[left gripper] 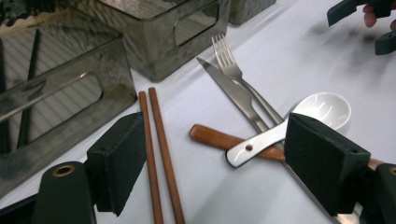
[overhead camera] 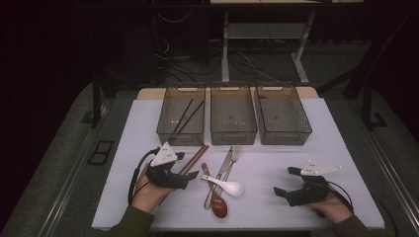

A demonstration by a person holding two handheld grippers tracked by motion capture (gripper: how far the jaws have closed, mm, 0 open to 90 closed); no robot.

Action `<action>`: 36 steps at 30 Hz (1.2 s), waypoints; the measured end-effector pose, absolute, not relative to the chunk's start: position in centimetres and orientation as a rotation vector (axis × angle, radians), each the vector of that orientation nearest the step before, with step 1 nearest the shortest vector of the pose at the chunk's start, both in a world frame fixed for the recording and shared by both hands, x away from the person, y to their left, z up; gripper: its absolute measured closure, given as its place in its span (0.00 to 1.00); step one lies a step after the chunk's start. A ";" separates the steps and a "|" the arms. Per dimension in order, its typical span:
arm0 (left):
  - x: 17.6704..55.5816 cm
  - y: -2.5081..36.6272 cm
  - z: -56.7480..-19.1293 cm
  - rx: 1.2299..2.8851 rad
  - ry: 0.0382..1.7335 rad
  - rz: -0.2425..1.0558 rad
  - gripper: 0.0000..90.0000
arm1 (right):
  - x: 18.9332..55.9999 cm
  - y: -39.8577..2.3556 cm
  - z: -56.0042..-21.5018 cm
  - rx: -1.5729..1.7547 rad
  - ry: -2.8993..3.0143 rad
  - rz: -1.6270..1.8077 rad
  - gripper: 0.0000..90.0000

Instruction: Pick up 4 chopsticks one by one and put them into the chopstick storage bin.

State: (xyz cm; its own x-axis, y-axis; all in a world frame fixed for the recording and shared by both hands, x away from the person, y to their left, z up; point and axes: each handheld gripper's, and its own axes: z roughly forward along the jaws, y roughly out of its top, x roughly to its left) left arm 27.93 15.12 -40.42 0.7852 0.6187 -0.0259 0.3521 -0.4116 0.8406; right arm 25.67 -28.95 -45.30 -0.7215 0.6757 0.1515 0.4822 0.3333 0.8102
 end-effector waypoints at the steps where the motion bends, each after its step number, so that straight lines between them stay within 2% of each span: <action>1: 27.8 15.3 -40.5 2.041 0.728 0.365 0.23 | 25.7 -28.9 -45.3 1.053 2.383 1.334 0.05; 12: 26.9 16.0 -42.9 2.090 0.790 0.359 0.27 | 25.7 -28.8 -45.3 1.039 2.389 1.328 0.05; 18: 27.3 16.7 -43.2 2.091 0.821 0.360 0.34 | 25.7 -28.7 -45.3 1.035 2.392 1.330 0.05; 28: 28.0 18.0 -43.5 2.080 0.891 0.348 0.57 | 25.7 -28.7 -45.3 1.027 2.397 1.325 0.05; 36: 28.6 18.6 -43.9 2.067 0.950 0.310 0.72 | 25.7 -28.6 -45.4 1.018 2.404 1.322 0.05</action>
State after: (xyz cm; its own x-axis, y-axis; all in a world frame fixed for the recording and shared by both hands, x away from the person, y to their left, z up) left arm 28.55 18.59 -43.92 0.6849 0.7207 -0.1073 0.5183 -0.3784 0.7669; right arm 25.68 -28.59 -45.38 -0.7375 0.6617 0.1351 0.4684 0.3571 0.8081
